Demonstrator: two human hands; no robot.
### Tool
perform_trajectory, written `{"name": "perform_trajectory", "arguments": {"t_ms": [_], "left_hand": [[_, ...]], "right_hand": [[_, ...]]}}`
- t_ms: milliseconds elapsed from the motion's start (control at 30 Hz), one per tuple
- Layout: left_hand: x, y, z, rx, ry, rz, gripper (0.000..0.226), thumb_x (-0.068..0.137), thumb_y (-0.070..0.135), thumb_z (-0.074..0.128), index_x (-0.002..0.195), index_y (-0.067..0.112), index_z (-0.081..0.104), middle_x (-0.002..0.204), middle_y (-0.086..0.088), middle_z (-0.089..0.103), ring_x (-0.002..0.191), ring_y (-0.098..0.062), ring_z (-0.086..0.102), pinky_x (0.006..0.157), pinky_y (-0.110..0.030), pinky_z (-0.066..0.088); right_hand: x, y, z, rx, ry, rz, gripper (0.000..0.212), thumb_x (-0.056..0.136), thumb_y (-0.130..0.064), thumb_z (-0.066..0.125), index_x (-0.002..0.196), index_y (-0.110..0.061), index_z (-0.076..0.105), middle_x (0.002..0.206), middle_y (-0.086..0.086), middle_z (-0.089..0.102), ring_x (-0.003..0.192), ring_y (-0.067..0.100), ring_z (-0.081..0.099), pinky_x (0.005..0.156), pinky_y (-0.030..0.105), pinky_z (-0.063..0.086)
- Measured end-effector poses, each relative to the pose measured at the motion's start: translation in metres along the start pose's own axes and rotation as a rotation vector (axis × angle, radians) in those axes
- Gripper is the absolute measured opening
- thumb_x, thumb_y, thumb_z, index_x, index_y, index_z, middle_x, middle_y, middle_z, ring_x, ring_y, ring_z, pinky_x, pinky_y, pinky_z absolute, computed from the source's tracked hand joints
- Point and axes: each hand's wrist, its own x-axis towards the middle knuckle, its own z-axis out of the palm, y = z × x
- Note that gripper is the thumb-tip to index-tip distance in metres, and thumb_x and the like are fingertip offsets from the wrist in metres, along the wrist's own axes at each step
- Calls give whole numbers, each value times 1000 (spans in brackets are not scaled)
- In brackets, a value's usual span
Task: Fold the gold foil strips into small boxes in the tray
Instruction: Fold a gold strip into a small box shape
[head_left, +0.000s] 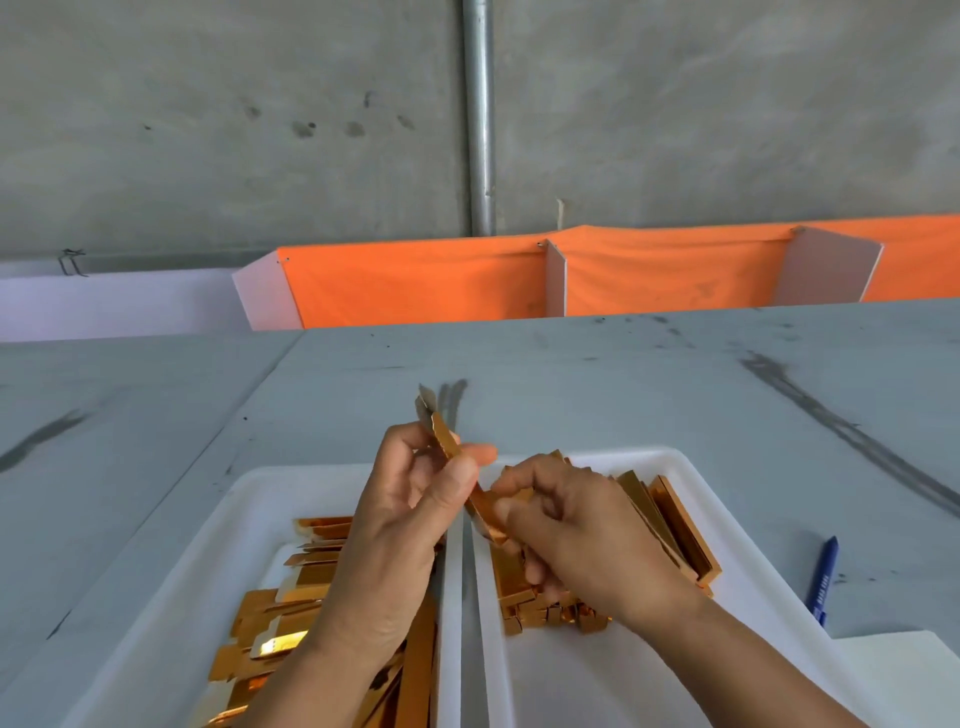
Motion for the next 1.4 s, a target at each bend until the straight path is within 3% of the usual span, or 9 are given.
{"name": "perform_trajectory", "arguments": {"t_ms": [67, 133, 333, 500, 700, 833, 1000, 1267, 1400], "left_hand": [[-1, 0, 0, 171, 55, 18, 23, 83, 59, 54, 103, 49, 52, 100, 13, 68, 97, -6, 64, 75, -13, 51], [-3, -2, 1, 387, 108, 36, 27, 85, 67, 46, 107, 53, 46, 89, 16, 62, 85, -7, 64, 69, -15, 52], [-7, -13, 9, 758, 71, 113, 38, 81, 67, 36, 92, 32, 46, 63, 14, 41, 68, 3, 51, 56, -9, 38], [-7, -15, 13, 856, 48, 136, 36, 83, 65, 30, 88, 30, 38, 60, 12, 38, 68, 10, 49, 54, -8, 38], [-7, -18, 16, 911, 38, 149, 44, 82, 68, 24, 94, 29, 41, 61, 11, 41, 55, -4, 49, 50, -12, 37], [-7, -19, 17, 963, 39, 182, 44, 81, 69, 20, 97, 32, 37, 64, 13, 42, 54, -4, 47, 54, -10, 39], [-7, -19, 18, 1018, -12, 200, 54, 80, 68, 11, 108, 33, 40, 73, 18, 44, 61, -1, 50, 52, -11, 37], [-10, -19, 24, 1004, -119, 198, 52, 82, 68, 14, 111, 34, 40, 78, 19, 45, 69, -1, 52, 56, -10, 37], [-11, -17, 24, 967, -117, 186, 47, 84, 67, 20, 112, 36, 40, 74, 18, 44, 69, 2, 51, 61, -7, 38]], "right_hand": [[-1, 2, 1, -191, 75, -114, 8, 96, -30, 61, 102, -34, 64, 66, -2, 64, 53, 4, 57, 51, 16, 47], [-1, 2, -2, -183, 158, -163, 7, 95, -32, 61, 100, -36, 66, 67, -6, 64, 56, 4, 56, 55, 15, 47], [-1, 5, -4, -39, 302, -232, 8, 92, -29, 66, 90, -36, 68, 72, -4, 67, 62, 15, 61, 57, 22, 53], [-1, 5, -1, -123, 333, -278, 10, 90, -31, 66, 87, -40, 67, 77, -17, 66, 66, 9, 62, 59, 16, 52], [0, 6, 0, -131, 310, -260, 16, 92, -29, 66, 86, -44, 65, 80, -20, 67, 64, 7, 61, 58, 16, 51], [0, 7, 0, 83, 163, -174, 20, 94, -24, 65, 90, -43, 68, 62, -10, 61, 51, 9, 50, 50, 23, 47], [0, 6, -2, -46, 79, -201, 5, 97, -29, 59, 92, -31, 60, 51, -9, 51, 49, 3, 46, 50, 20, 44], [0, 6, -8, -231, 183, -210, 42, 97, -55, 38, 76, -24, 55, 57, -2, 52, 54, 8, 51, 54, 26, 44], [2, 8, -15, -126, 293, -216, 14, 100, -33, 49, 94, -39, 61, 70, -1, 62, 59, 12, 56, 50, 20, 45]]}}
